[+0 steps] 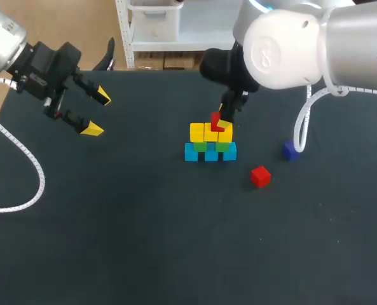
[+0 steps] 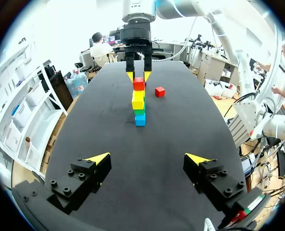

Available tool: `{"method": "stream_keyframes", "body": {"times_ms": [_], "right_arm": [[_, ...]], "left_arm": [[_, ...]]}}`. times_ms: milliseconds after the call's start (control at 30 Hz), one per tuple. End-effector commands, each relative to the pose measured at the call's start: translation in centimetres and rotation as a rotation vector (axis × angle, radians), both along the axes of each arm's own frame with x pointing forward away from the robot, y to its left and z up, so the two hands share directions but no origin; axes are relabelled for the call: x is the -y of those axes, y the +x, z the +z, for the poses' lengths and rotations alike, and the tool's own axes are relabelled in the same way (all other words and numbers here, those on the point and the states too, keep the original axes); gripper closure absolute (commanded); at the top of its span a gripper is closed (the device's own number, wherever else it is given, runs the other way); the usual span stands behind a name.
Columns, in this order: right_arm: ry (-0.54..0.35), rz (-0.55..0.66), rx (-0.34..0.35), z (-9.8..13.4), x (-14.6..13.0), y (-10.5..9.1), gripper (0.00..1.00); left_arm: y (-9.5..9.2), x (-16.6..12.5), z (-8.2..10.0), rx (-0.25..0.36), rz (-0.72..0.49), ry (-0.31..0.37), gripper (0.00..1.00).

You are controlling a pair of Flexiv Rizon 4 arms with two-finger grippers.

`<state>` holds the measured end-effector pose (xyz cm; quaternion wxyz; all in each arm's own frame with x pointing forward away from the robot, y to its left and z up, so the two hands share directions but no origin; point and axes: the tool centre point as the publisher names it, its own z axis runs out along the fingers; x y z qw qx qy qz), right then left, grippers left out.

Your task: Place the blue cubes, place green cubes on the blue cubes, place the yellow cubes on the green cubes, then place the red cubes on the yellow cubes, and place purple cube on the red cubes.

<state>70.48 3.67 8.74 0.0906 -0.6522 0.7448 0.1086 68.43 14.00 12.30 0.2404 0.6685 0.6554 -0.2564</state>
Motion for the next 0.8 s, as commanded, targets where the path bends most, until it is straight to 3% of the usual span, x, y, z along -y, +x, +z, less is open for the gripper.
{"method": "stream_keyframes", "body": {"times_ms": [33,800], "right_arm": [[0.003,-0.001,-0.004,-0.02,-0.01,0.15,1.0],[0.004,-0.004,-0.013,-0.13,0.01,0.34,1.0]], "left_arm": [[-0.02,-0.13,-0.05,0.003,-0.002,-0.003,0.0],[-0.02,-0.13,-0.05,0.003,-0.002,-0.003,0.0]]}}
